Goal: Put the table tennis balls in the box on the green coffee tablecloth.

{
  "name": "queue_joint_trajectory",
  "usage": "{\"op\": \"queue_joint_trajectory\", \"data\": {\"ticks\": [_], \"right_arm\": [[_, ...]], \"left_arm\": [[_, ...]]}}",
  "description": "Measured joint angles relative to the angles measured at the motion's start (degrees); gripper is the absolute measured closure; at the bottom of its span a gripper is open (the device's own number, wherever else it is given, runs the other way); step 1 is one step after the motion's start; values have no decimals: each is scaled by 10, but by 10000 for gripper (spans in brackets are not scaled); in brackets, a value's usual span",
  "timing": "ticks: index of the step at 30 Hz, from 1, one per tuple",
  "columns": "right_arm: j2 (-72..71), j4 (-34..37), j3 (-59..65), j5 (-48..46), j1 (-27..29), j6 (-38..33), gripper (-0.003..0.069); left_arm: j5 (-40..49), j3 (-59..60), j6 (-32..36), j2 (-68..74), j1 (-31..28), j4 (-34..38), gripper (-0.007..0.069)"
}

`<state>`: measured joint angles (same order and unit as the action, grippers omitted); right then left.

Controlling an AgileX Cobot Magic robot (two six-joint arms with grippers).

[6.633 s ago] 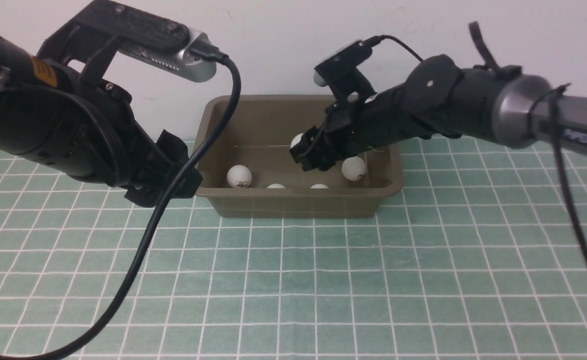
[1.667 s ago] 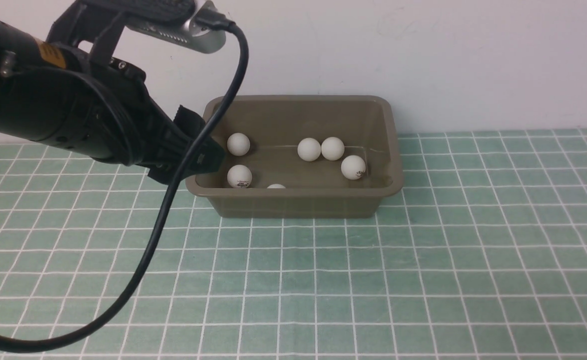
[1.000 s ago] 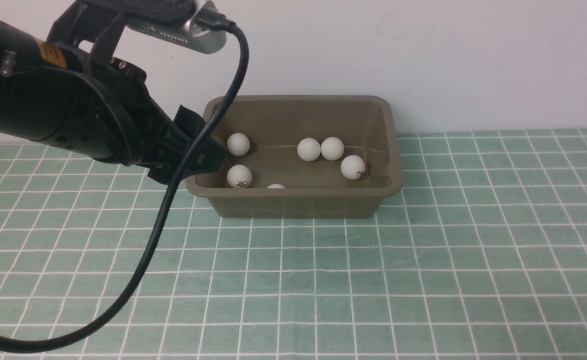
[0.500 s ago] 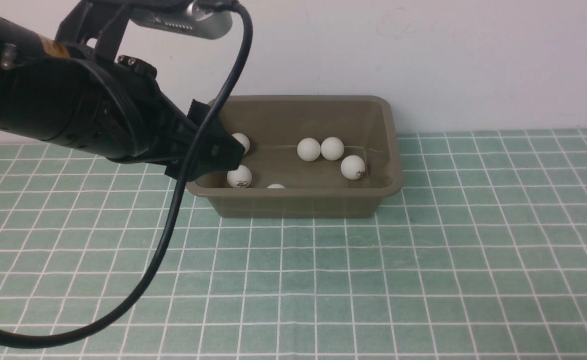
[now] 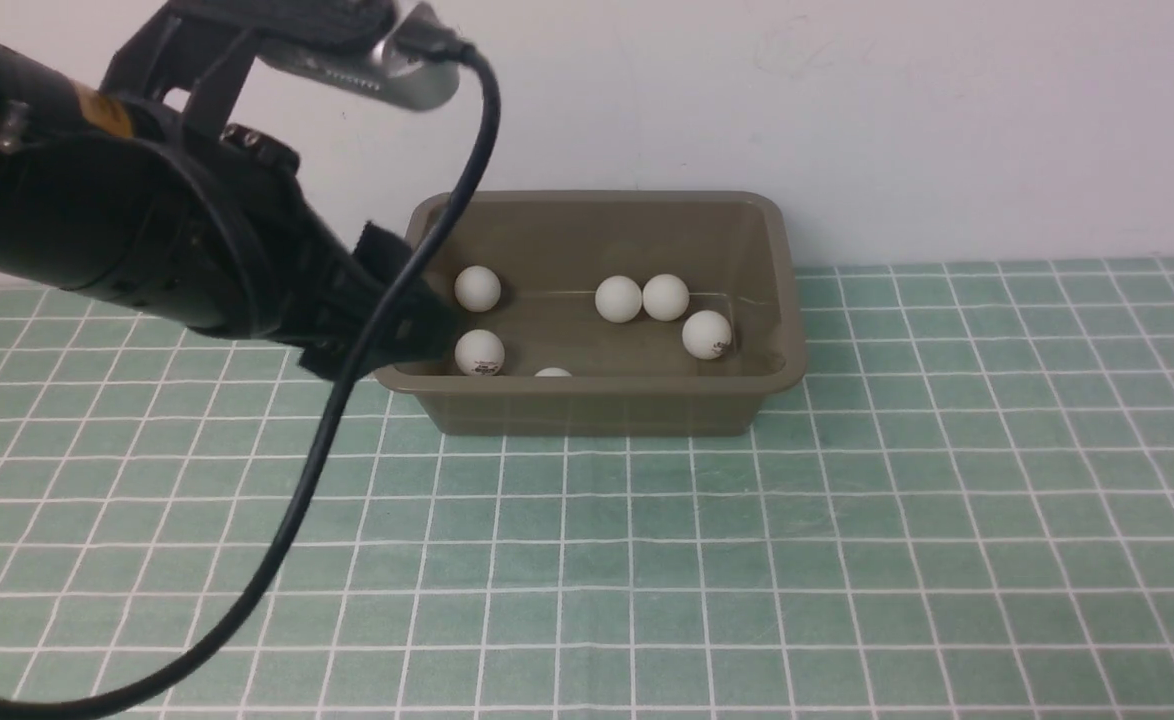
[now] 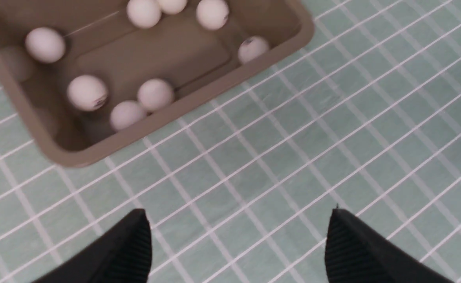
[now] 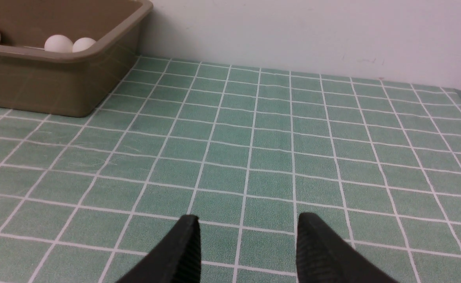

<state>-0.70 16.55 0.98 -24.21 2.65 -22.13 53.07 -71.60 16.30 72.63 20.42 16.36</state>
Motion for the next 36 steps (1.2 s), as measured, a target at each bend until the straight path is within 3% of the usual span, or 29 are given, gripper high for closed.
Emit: {"op": "queue_joint_trajectory", "data": {"ticks": [3, 6, 7, 9, 13, 17, 22, 27, 36], "right_arm": [[0, 0, 0, 0, 0, 0, 342], [0, 0, 0, 0, 0, 0, 342], [0, 0, 0, 0, 0, 0, 342], [0, 0, 0, 0, 0, 0, 342], [0, 0, 0, 0, 0, 0, 342], [0, 0, 0, 0, 0, 0, 342], [0, 0, 0, 0, 0, 0, 342], [0, 0, 0, 0, 0, 0, 342], [0, 0, 0, 0, 0, 0, 342]], "left_arm": [[20, 7, -6, -25, -22, -19, 92], [23, 38, -11, -100, -95, -19, 92], [23, 41, -11, -100, -95, -19, 92], [4, 88, -12, -187, -189, -19, 92], [-43, 165, -10, -278, -294, -21, 92], [-81, 255, -7, -344, -359, -22, 92], [-176, 406, 6, -428, -371, -21, 92], [-305, 567, 9, -534, -341, -20, 92], [-325, 628, 9, -618, -326, -18, 92]]}}
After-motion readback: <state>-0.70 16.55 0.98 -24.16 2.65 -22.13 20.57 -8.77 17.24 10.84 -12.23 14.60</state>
